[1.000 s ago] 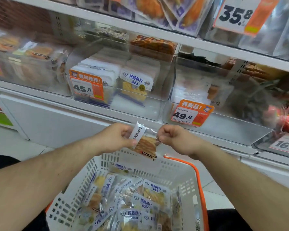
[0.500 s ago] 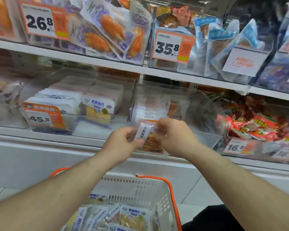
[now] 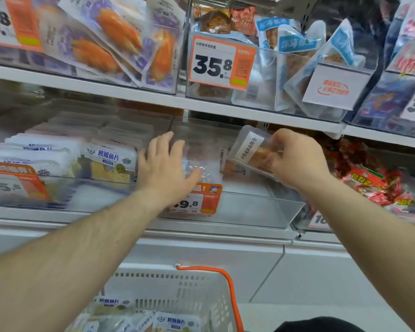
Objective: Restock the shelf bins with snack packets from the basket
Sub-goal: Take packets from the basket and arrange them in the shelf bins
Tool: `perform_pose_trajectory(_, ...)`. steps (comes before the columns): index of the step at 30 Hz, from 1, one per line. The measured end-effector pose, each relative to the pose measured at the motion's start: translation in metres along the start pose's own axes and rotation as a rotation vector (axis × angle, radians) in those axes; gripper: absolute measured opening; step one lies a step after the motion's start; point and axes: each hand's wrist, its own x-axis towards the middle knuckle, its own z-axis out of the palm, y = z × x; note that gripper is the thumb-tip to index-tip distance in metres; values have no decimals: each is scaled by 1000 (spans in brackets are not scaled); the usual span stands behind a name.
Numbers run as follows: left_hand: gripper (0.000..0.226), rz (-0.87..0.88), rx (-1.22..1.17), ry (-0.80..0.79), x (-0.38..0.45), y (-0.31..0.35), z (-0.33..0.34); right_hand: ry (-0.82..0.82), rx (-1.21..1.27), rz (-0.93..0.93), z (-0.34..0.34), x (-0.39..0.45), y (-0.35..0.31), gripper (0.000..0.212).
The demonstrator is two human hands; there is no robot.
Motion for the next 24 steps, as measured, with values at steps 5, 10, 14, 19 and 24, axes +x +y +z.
perform_pose_trajectory(5,80,-167,-128,-42,-4,-3,15,-193,-113,92,53,44,17,15)
perform_pose_trajectory(10,79,-161,-114,-2,-4,-4,18,-347,-146,115,109,80,23,23)
perform_pose_trajectory(14,78,-162,-106,26,-5,-5,22,-381,-175,100,136,102,20,20)
perform_pose_trajectory(19,79,-169,-93,46,-4,-4,24,-300,-195,92,161,114,19,16)
perform_pose_trajectory(24,78,-173,-103,49,-5,-3,24,-249,-93,38,173,116,19,41)
